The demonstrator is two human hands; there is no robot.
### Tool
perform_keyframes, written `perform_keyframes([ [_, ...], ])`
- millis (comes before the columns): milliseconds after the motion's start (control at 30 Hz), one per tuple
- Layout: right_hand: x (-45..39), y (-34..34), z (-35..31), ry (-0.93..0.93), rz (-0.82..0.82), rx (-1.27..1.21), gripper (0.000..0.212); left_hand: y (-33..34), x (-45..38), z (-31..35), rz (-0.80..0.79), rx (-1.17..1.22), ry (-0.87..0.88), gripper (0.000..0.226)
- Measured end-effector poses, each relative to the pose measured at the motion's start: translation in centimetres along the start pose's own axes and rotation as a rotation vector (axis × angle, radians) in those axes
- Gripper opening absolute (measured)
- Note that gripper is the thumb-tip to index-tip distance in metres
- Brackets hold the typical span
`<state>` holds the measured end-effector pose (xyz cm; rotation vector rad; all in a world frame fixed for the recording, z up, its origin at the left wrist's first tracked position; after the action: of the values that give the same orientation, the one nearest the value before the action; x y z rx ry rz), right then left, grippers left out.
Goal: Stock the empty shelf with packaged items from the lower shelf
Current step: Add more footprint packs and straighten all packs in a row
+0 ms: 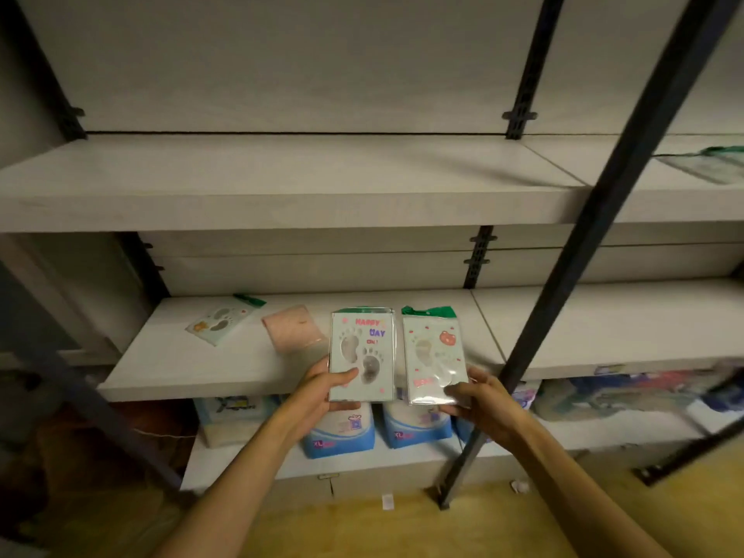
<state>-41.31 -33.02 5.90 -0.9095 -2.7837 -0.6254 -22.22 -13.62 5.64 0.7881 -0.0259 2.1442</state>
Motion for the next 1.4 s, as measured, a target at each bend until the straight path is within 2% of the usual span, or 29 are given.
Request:
perform_keyframes([
  [167, 7.1, -5.7, -4.0, -0.144, 0.025, 0.051, 0.049, 9.3, 1.7, -0.7, -0.018, -0.094, 0.094, 0.035],
  [400, 13.4, -14.6, -11.0, -0.279, 0.146, 0.041, 0.049, 23.1, 3.5, 1.7, -0.137, -0.108, 0.199, 0.031],
  [700, 15.5, -23.4, -24.7, -0.471, 0.294, 0.115, 0.041, 38.3, 3.3, 9.0, -0.269, -0.115, 0.391, 0.038],
  [767, 14.9, -25.1, -27.7, -0.513, 0.332, 0.107, 0.034, 41.2, 2.7, 10.7, -0.268, -0.121, 0.443, 0.041],
  [867, 13.6, -27.6, -32.2, -0.573, 0.365, 0.120, 0.022, 45.4, 1.2, 13.4, -0.239, -0.117, 0.505, 0.042],
  [1000, 11.2, -30.6, -38.5, -0.592, 0.334, 0.185, 0.018, 50.8, -1.2, 17.8, -0.147, -0.125, 0.559, 0.041],
  [1100, 8.8, -32.7, -43.4, -0.587, 0.344, 0.248, 0.023, 53.7, -3.2, 21.3, -0.077, -0.071, 0.564, 0.039],
  [1233, 5.9, -36.4, -49.1, -0.646, 0.440, 0.272, 0.033, 56.4, -6.6, 25.6, 0.015, -0.061, 0.564, 0.039],
  [1400, 3.4, -39.6, -52.9, -0.653, 0.441, 0.332, 0.034, 59.6, -10.0, 27.9, 0.107, -0.150, 0.475, 0.032],
])
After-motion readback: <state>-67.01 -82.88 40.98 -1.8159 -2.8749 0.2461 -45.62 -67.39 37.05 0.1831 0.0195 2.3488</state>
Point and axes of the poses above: each hand's wrist, its own x-axis away from the middle knuckle, its own y-axis out of the palm, z = x × y, the point moved 5 cm from there along -x, towards the middle knuckle, and after that the axes turned 12 degrees about -y, right-handed, at the moved point
